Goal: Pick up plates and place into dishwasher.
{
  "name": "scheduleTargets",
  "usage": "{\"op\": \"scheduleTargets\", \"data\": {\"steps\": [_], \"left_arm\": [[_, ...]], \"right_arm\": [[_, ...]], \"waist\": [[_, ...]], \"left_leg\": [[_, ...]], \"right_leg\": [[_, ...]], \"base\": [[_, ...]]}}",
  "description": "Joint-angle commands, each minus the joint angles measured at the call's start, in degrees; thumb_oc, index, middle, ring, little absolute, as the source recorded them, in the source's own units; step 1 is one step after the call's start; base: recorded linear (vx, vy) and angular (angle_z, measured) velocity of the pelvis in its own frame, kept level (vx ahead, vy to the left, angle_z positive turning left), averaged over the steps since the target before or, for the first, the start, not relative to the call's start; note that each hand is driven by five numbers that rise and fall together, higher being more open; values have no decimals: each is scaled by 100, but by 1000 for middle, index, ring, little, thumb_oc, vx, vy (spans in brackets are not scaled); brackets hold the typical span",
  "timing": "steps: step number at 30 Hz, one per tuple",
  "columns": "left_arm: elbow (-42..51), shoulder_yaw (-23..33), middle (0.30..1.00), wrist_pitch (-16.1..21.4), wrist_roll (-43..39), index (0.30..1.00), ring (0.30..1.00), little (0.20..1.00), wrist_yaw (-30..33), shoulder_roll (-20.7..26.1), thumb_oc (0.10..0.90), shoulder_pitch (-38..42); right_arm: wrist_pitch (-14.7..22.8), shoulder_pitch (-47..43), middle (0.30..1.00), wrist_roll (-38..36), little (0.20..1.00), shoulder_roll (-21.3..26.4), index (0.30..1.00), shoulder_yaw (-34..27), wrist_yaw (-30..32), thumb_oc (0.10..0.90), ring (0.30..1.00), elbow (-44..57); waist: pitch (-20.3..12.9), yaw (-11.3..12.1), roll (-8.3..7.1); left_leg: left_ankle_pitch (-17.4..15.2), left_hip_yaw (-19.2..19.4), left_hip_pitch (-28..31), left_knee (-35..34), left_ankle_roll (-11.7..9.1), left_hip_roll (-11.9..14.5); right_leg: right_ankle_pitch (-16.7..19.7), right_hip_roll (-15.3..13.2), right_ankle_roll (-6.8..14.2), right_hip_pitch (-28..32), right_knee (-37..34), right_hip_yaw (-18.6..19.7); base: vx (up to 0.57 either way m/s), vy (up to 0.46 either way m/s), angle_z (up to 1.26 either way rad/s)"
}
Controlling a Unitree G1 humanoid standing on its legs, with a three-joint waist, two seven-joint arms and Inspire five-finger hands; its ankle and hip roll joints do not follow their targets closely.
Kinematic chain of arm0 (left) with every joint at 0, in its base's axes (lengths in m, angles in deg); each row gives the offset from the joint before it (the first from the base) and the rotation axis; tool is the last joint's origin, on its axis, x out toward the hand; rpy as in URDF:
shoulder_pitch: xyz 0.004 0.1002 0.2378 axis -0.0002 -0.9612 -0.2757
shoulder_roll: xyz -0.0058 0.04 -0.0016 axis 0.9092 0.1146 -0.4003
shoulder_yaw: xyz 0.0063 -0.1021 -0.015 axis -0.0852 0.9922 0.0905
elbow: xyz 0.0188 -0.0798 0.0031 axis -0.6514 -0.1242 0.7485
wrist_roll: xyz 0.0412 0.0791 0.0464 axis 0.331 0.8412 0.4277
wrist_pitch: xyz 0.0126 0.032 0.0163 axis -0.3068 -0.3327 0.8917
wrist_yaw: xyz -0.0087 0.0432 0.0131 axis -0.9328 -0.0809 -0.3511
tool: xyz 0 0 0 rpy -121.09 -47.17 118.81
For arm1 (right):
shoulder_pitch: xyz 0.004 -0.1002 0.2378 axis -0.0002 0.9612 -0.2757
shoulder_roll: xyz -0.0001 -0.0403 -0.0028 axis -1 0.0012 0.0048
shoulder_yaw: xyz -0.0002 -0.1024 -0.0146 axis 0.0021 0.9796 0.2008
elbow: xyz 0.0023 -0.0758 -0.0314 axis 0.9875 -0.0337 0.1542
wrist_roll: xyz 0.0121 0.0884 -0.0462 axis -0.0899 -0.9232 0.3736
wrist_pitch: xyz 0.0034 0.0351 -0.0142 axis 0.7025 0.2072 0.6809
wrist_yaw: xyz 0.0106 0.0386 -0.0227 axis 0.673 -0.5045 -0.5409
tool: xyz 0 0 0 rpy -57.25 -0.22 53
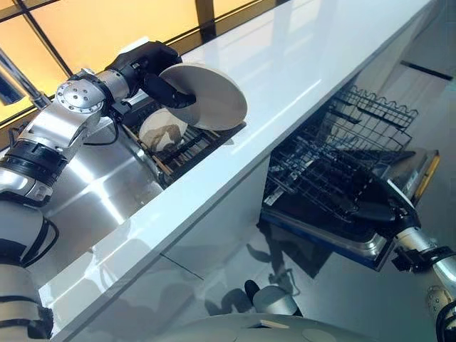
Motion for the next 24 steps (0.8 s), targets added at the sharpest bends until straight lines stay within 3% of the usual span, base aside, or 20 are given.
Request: {"op": "scheduleTargets", "data": {"steps": [1, 4, 12, 20, 24], "left_arm": [[-422, 247, 300, 380, -421, 300, 300, 200, 360, -75, 100, 1342], [-427, 203, 300, 398, -502, 300, 300, 200, 438, -195, 100, 1370], [-213, 275, 300, 346, -449, 300, 300, 200, 576, -546, 100, 1253], [-137, 373, 300, 343, -445, 300, 300, 200, 465, -786, 100, 1179], [-3, 422, 300, 368, -371, 300, 300, 200, 524, -1000, 100, 1076]], "right_arm": [[656, -729, 900, -455, 900, 421, 900, -770, -138, 800, 900, 646], [825, -989, 900, -551, 900, 577, 900, -723, -14, 800, 900, 860], [790, -2338, 900, -732, 900, 1079, 900, -267, 595, 800, 900, 1156], [710, -3316, 900, -594, 900, 1082, 900, 225, 860, 800, 900, 1134], [401, -3807, 900, -496, 900, 991, 900, 651, 811, 800, 900, 1081]], "waist": [[-452, 157, 149], [-474, 194, 150], [-583, 486, 103], [-667, 700, 80], [-700, 811, 56]], "left_leg": [[-237, -88, -50, 40, 87, -46], [-245, -103, -66, 40, 96, -59], [-263, -254, -90, 40, 129, -80], [-227, -358, -112, 40, 133, -90], [-206, -441, -111, 41, 126, -90]], "right_leg": [[-185, 94, 563, -99, 274, -119], [-185, 92, 562, -102, 263, -107], [-228, 93, 498, -43, 254, -172], [-249, 101, 429, -12, 263, -222], [-270, 96, 405, 39, 247, -269]], "base": [[-1, 46, -8], [-6, 26, -2], [-1, 5, 0], [-5, -5, 4], [2, -4, 8]]}}
